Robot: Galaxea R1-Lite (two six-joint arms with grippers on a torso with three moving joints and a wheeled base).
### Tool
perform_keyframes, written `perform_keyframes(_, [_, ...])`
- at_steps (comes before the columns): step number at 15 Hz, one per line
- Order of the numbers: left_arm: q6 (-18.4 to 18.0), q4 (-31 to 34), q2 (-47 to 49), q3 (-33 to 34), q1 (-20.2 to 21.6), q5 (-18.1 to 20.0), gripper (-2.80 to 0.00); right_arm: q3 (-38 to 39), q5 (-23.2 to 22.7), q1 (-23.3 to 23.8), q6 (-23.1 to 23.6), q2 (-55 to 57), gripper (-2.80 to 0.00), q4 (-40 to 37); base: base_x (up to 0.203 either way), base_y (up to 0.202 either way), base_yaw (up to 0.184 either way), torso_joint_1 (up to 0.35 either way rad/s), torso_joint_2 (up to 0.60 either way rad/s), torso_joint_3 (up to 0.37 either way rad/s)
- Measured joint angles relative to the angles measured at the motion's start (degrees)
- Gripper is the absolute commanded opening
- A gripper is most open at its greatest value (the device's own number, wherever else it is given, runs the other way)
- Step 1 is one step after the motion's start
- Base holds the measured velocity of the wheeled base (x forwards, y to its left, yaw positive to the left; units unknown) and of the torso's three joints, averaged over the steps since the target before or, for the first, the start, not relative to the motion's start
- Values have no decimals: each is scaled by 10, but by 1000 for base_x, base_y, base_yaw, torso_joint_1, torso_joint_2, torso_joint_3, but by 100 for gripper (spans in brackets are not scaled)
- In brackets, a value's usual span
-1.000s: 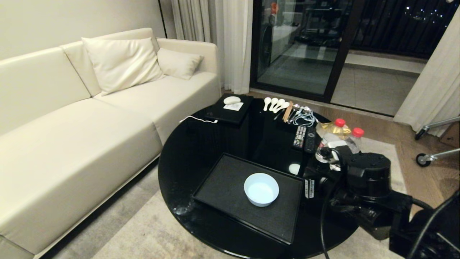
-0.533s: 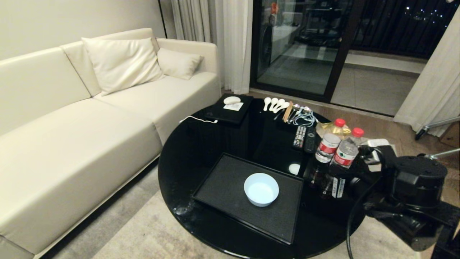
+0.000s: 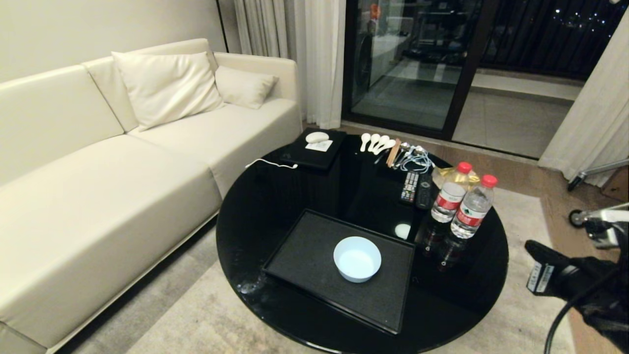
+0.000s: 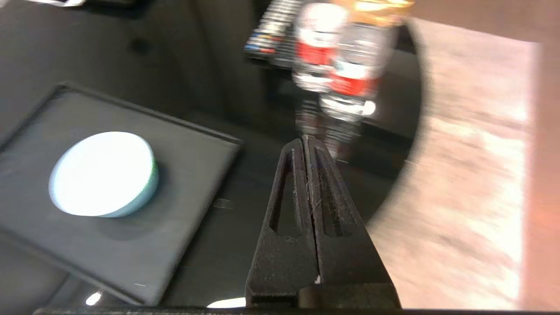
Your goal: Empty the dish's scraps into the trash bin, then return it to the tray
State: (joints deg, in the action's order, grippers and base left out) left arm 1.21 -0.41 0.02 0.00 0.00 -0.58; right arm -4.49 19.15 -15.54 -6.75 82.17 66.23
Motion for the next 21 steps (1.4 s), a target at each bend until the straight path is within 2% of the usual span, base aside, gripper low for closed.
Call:
perform_keyframes(3, [0, 0, 0, 0, 0, 0, -280, 35, 11, 26, 18, -68, -280, -20, 0, 0, 0, 0, 0, 0])
perform_keyframes(6, [0, 0, 0, 0, 0, 0, -280, 43, 27, 33, 36, -150, -280, -91, 0, 0, 0, 0, 0, 0])
perform_keyframes(12, [0, 0, 0, 0, 0, 0, -280, 45, 27, 34, 58, -349, -280, -315, 0, 0, 0, 0, 0, 0])
perform_keyframes(15, [0, 0, 0, 0, 0, 0, -280, 45, 21, 51, 61, -436, -280, -450, 0, 0, 0, 0, 0, 0])
perform_keyframes(17, [0, 0, 0, 0, 0, 0, -280, 45, -16, 72, 69, -500, -280, -520, 0, 0, 0, 0, 0, 0])
perform_keyframes(21, [0, 0, 0, 0, 0, 0, -280, 45, -145, 124, 104, -643, -280, -623, 0, 0, 0, 0, 0, 0])
